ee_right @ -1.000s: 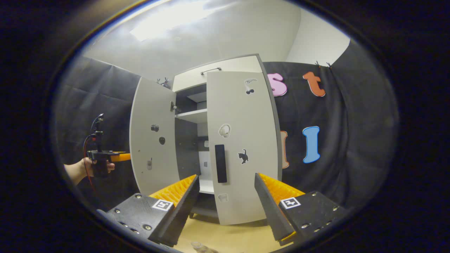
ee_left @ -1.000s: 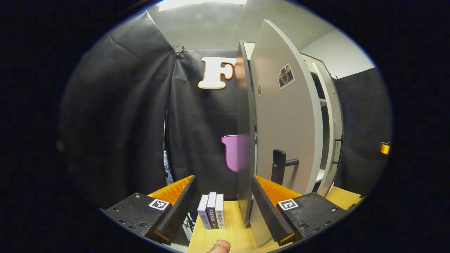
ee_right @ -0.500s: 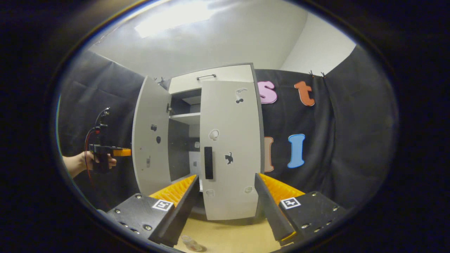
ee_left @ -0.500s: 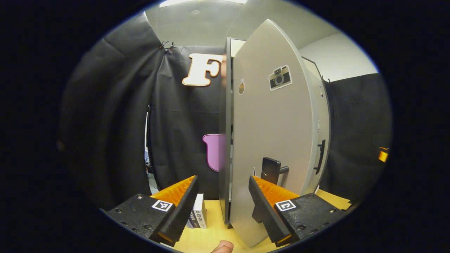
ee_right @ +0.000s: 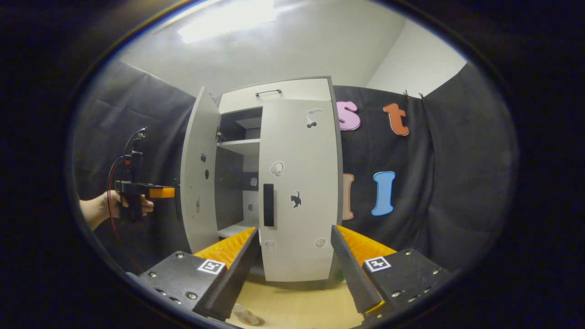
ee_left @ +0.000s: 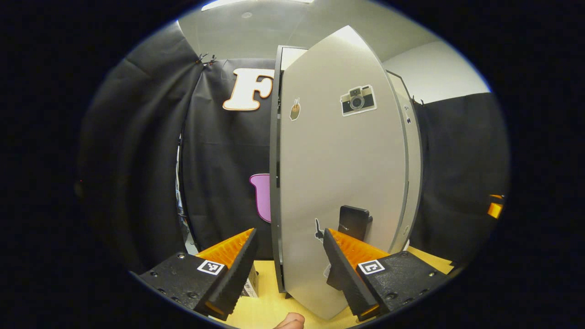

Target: Grasp the bottle in the cabinet with the left hand and place it on the coaster, then close the right door with the right hand and the left door with the left hand.

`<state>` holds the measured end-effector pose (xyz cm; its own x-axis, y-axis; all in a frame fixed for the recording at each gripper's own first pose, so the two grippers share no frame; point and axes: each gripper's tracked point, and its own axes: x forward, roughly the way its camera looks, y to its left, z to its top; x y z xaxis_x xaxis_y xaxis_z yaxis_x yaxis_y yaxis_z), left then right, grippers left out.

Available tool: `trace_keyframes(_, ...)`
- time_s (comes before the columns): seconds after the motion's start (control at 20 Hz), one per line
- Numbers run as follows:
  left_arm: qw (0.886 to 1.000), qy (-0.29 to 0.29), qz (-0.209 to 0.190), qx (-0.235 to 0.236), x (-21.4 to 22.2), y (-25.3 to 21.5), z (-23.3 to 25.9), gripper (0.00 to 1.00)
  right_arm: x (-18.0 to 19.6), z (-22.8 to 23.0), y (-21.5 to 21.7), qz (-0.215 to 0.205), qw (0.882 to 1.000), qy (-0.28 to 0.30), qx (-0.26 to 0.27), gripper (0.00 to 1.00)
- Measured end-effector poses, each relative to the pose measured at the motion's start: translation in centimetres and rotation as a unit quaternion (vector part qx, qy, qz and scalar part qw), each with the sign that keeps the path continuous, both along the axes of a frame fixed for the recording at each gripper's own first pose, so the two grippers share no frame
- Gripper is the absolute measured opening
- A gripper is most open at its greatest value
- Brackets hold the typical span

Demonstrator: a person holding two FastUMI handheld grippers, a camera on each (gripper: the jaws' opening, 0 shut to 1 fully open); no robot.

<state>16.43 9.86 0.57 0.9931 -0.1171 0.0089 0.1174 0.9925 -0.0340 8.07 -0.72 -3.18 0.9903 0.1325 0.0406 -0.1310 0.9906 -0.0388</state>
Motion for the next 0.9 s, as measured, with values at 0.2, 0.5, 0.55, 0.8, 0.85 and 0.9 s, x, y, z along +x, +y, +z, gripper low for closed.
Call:
trace_keyframes(0.2, 1.000, 0.011, 0.002, -0.023, 0.8, -0.1, -0.6, 0.89, 0.4, 0.2, 0.1, -0.003, 1.000, -0.001, 0.015, 0.92)
trace_keyframes(0.5, 0.999, 0.018, -0.014, -0.026, 1.6, -2.4, -1.3, 0.94, 1.0, -0.4, 0.2, -0.011, 1.000, 0.004, 0.007, 0.92)
trace_keyframes(0.55, 0.999, 0.019, -0.019, -0.024, 1.7, -2.9, -1.4, 0.89, 0.8, -0.5, 0.3, -0.011, 1.000, 0.003, 0.006, 0.92)
trace_keyframes(0.8, 0.999, 0.017, -0.025, -0.015, 1.3, -4.5, -1.3, 0.92, -0.7, -0.2, 0.5, -0.004, 1.000, -0.006, 0.005, 0.95)
trace_keyframes(0.85, 1.000, 0.017, -0.022, -0.011, 1.0, -4.7, -1.4, 0.91, -1.5, -0.3, 0.6, -0.003, 1.000, -0.008, 0.006, 0.92)
trace_keyframes(0.9, 1.000, 0.018, -0.023, -0.007, 0.7, -5.0, -1.4, 0.96, -2.0, -0.1, 0.6, -0.002, 1.000, -0.011, 0.007, 0.92)
